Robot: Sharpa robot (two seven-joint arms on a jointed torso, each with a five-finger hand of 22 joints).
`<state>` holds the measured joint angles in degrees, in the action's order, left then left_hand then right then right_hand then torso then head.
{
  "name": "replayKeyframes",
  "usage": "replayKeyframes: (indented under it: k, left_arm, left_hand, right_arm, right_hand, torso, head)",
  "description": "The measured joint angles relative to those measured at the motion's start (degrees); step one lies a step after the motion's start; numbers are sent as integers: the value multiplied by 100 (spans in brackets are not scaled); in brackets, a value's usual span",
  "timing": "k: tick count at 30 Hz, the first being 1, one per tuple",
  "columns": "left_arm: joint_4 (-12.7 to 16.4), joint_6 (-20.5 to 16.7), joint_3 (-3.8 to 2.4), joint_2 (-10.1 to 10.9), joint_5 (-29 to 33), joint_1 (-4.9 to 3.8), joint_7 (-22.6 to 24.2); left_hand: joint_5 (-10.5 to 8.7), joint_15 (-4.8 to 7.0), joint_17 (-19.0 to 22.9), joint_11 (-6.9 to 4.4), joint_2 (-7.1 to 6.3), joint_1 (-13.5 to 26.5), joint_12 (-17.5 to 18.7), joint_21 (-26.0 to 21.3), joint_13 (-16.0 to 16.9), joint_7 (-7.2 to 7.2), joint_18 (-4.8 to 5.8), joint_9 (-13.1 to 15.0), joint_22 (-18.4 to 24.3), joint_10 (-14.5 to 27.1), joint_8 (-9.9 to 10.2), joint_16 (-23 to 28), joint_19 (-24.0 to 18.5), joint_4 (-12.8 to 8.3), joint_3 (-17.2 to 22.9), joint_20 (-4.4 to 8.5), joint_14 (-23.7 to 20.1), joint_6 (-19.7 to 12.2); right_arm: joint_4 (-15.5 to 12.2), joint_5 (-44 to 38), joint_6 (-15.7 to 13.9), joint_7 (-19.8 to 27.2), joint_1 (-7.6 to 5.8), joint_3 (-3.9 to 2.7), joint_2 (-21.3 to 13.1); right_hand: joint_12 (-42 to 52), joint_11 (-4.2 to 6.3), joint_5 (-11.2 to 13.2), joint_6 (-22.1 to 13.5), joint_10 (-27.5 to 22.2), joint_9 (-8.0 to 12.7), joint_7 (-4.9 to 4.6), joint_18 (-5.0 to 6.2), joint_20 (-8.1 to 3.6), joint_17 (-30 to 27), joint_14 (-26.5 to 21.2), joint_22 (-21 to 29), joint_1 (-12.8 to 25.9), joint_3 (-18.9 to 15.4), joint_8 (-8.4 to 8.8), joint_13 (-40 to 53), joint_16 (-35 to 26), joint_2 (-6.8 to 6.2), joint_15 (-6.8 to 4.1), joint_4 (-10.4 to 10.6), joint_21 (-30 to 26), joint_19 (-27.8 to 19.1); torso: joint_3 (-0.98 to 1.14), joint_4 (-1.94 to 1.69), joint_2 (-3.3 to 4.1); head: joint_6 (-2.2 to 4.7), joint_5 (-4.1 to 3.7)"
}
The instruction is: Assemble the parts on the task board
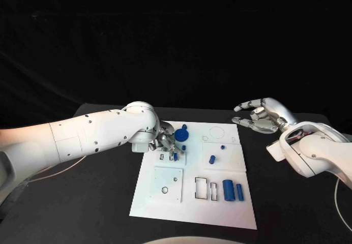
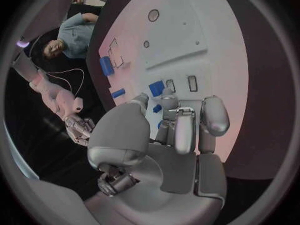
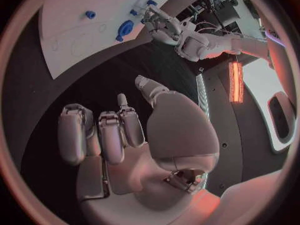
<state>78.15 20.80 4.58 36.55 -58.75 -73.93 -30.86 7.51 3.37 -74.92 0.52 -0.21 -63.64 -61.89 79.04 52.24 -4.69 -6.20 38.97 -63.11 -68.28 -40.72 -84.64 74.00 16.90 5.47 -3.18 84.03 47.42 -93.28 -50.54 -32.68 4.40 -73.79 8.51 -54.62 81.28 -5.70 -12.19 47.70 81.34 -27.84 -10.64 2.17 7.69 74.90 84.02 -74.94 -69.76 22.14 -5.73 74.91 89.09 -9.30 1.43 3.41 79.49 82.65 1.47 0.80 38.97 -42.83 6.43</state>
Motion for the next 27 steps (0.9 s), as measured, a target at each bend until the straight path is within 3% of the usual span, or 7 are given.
replayKeyframes:
  k: [9, 19, 22, 27]
  left_arm:
    - [-14, 9, 9, -8, 30, 0, -4]
    - [-17, 76, 12, -5, 125, 0, -5]
    - [-23, 85, 12, -3, 183, 0, -5]
    - [-31, 85, 13, 9, 327, 0, -3]
  left_hand:
    - [0, -21, 0, 10, 55, -541, 22, 0, -45, 20, 0, 84, -17, 50, 127, 22, -21, -15, 349, -21, -21, -22]
    - [0, -21, 1, 10, -157, -935, 72, 0, -112, 20, 0, 170, -56, 91, 249, 22, -21, -14, 986, -21, -21, -21]
    - [0, -21, 1, -31, -318, -1096, 153, 0, -180, 20, 0, 219, -56, 133, 278, 22, -21, -24, 1391, -21, -21, -21]
    - [-2, -21, 1, -19, -625, -1428, 234, 0, -272, 20, 0, 396, -94, 144, 327, 22, -21, -109, 2690, -21, -21, -21]
  right_arm:
    - [13, -1, 9, -11, 11, 0, 13]
    - [32, -1, 25, -24, 21, 1, 30]
    - [41, -1, 30, -28, 25, 1, 38]
    - [55, -1, 37, -37, 33, 1, 47]
  right_hand:
    - [0, 0, 0, 0, 0, 0, 0, 0, -2, 0, 0, 1, 0, 0, 0, 0, 0, 0, 0, 0, -8, -2]
    - [0, 0, 0, 0, 0, 0, 0, 0, -21, 4, 0, 1, 0, 0, 0, -1, 0, 0, 0, 0, -29, -20]
    - [0, 0, 0, 0, 0, 0, 0, 0, -21, 4, 0, 2, 0, 0, 0, -1, 0, 0, 0, 0, -29, -20]
    - [0, 0, 0, 0, 0, 0, 0, 0, -20, 4, 0, 2, 0, -16, 0, -1, 0, 0, 0, 16, -29, -20]
  torso:
    - [1, -2, -6]
    - [4, -2, -11]
    - [7, -2, -11]
    - [7, -1, -11]
  head:
    - [-30, 4]
    - [-53, 11]
    - [-54, 10]
    - [-54, 13]
